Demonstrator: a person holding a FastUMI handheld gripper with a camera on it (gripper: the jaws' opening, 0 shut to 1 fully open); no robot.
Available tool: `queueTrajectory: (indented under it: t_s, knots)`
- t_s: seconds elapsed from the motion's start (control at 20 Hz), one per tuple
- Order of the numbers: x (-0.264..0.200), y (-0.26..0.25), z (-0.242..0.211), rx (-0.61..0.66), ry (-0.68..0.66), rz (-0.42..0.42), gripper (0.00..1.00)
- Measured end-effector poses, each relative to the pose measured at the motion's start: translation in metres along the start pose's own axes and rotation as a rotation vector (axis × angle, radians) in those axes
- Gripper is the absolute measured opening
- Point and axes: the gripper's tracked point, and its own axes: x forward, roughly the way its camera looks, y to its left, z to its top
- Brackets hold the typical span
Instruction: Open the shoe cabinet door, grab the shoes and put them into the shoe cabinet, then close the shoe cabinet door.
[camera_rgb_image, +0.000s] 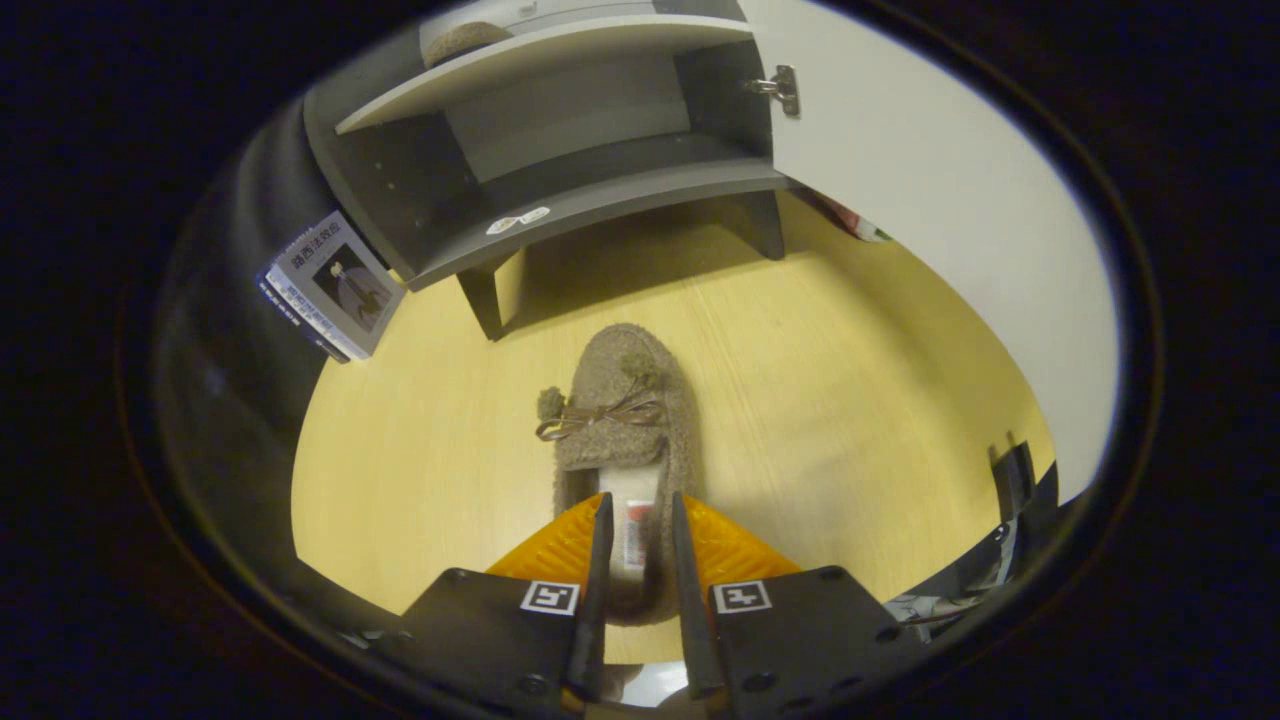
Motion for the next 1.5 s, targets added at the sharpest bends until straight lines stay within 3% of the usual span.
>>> queueTrajectory:
  t_s: [0.35, 0.7, 1.1, 1.5]
  knots:
    - [-0.005, 0.014, 0.017, -0.006, -0.058, -0.011, 0.35]
    - [0.014, 0.042, 0.003, -0.074, -0.021, -0.004, 0.35]
    - [0.055, 0.044, 0.006, -0.09, -0.036, -0.078, 0.35]
    - [0.071, 0.04, 0.003, -0.203, -0.074, -0.125, 0.33]
